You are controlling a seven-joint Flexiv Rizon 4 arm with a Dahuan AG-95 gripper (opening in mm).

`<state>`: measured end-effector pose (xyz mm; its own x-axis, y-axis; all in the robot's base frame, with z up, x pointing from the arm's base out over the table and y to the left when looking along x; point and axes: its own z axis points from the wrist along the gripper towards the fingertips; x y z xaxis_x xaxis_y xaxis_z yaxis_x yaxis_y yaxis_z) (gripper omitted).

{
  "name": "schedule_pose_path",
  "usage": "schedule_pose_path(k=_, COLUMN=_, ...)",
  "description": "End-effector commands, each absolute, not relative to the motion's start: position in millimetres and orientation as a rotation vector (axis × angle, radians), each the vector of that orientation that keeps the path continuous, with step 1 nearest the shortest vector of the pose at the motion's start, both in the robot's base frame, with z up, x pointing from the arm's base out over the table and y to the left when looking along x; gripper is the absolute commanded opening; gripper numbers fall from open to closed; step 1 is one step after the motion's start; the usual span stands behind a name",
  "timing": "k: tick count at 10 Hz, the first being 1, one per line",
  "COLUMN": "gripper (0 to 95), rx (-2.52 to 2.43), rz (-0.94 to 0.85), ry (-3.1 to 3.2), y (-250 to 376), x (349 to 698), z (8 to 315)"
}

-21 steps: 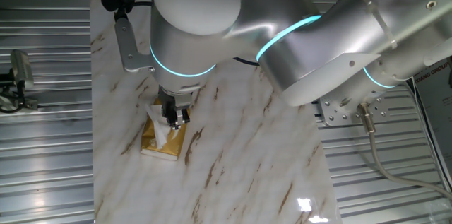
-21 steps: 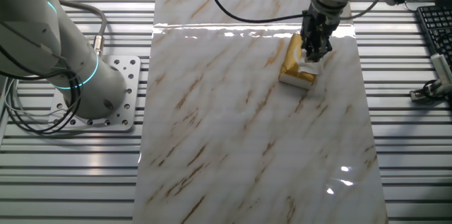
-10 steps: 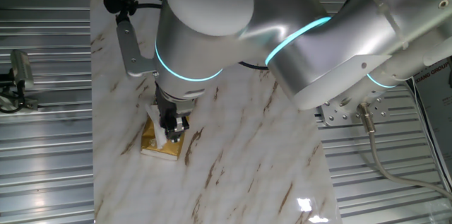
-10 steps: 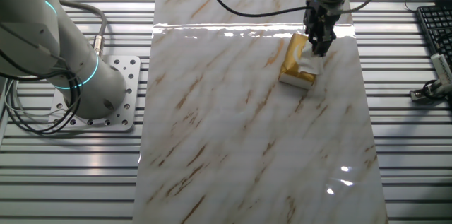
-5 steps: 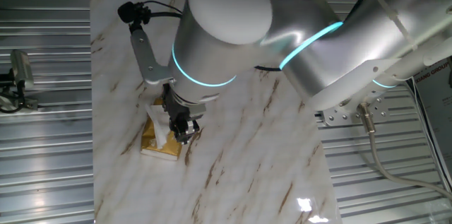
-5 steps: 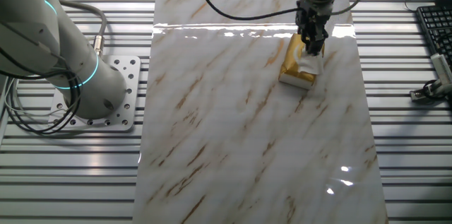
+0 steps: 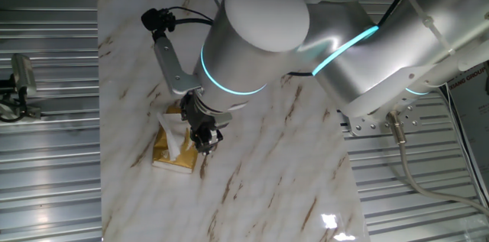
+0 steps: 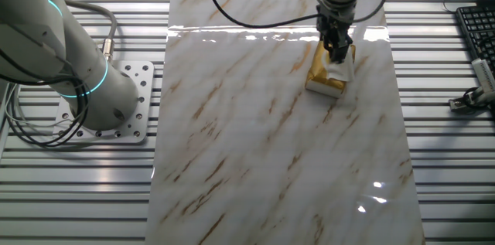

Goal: Pull out a napkin

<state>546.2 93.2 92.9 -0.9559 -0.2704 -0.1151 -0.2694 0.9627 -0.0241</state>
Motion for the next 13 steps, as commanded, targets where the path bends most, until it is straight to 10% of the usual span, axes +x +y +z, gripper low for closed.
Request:
schedule_pose_path(k=1, gripper=57.0, rx=-0.397, rz=-0.022, ry=2.995, y=91.7, x=545.3, z=92.6)
schedule_pose_path(k=13, gripper=57.0, rx=-0.351, rz=0.013, ry=2.977, y=96.1, x=553.0, z=99.1)
